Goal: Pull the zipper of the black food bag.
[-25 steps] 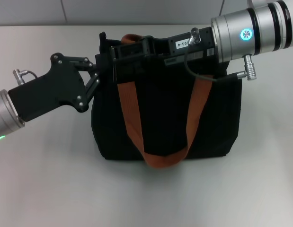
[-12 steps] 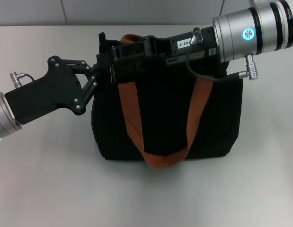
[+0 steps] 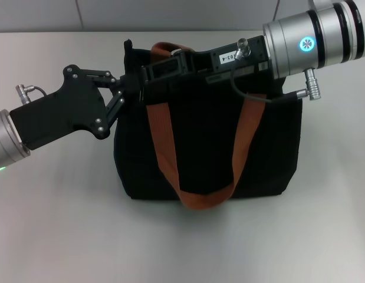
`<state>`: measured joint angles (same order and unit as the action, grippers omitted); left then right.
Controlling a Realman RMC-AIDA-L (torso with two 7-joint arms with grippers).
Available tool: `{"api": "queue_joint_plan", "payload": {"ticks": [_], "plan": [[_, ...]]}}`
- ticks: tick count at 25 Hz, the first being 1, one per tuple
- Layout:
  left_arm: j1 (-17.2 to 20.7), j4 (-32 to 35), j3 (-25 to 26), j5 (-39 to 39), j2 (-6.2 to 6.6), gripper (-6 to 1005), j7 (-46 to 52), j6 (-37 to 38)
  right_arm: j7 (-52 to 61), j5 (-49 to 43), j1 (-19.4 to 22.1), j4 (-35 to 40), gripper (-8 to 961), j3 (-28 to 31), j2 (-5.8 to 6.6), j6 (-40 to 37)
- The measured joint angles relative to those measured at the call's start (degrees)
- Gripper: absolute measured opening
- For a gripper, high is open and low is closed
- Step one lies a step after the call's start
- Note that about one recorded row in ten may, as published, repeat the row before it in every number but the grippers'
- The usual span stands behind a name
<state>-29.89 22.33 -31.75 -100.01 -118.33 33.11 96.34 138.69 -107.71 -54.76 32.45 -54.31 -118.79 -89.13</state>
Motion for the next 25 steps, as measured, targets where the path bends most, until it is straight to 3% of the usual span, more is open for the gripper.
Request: {"api": "queue_joint_plan", "payload": {"ticks": [6,25], "plan": [[0.24,1.76,-0.22,-0.30,-0.09,58,1.52,0.14,0.00,-0.45,0.17,0.19,545,-0.09,0.11,0.44],[0.03,3.50,-0.41,-0.35,0.05,64,3.12,-0.65,0.07,-1.44,0.22,2.26,529,-0.24,0.37,0.03]]}}
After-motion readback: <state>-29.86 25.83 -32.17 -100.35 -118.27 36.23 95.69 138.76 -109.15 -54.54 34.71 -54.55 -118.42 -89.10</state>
